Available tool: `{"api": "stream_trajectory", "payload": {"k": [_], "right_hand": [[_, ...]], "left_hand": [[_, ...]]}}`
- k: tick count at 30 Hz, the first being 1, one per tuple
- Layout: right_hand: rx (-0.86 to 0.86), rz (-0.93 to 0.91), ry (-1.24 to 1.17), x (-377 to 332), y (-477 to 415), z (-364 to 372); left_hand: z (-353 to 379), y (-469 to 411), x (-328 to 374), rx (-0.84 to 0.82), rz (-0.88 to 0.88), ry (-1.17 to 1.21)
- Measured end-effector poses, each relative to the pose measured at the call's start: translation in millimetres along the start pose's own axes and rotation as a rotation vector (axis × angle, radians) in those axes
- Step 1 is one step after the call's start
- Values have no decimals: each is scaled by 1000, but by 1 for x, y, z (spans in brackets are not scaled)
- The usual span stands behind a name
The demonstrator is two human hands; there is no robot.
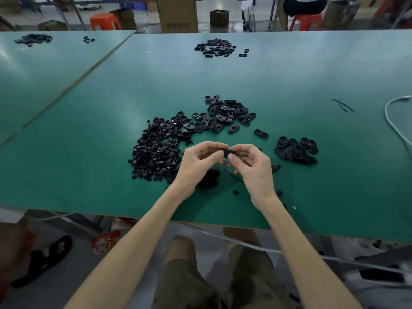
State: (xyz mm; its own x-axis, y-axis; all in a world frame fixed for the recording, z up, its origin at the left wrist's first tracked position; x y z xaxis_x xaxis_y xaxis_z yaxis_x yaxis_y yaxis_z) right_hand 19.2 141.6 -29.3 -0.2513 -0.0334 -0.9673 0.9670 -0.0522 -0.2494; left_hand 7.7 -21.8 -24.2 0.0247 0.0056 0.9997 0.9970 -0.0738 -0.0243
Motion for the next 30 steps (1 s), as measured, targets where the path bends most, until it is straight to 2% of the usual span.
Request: {"api": "stream_trajectory", "payload": {"k": [17, 30], "right_hand": [[31, 31, -17, 2, 0, -2], [19, 26, -24, 1, 1, -3]], "left_hand": [[0, 1, 0, 44, -13, -26], [2, 0, -1, -2, 1, -2]]}}
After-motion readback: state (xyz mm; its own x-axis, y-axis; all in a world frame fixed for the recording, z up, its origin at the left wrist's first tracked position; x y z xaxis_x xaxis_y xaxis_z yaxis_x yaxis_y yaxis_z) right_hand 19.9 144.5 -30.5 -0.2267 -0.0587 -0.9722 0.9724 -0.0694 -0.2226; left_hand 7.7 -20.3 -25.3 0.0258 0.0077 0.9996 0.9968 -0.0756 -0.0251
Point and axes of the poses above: each hand's wrist, its own y-axis away from the middle knuckle, its own z-axis out of the palm, x = y × z, the point moved 6 cm from there along -y, towards the middle knuckle, and after that the axes turned 7 degrees about -z, right-handed, at the moved point
